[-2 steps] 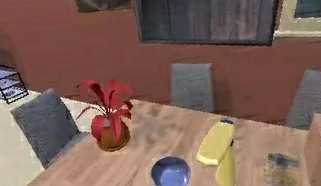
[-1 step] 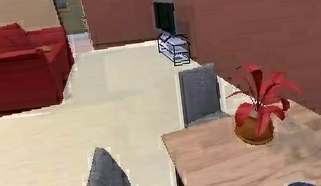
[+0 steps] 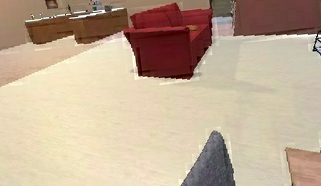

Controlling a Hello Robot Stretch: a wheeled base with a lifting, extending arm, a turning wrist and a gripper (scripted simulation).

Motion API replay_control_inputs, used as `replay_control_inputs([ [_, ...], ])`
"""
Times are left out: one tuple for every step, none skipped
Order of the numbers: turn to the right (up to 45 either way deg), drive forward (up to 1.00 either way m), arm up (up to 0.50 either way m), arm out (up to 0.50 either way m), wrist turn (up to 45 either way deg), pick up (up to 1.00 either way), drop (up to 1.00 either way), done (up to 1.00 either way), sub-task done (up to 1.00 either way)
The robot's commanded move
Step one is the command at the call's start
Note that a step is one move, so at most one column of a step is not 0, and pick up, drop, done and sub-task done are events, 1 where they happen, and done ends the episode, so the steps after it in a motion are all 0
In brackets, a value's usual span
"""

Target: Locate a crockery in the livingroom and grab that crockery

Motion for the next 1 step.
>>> replay_control_inputs([
  [0.0,0.0,0.5,0.0,0.0,0.0,0.0,0.0,0.0],
])
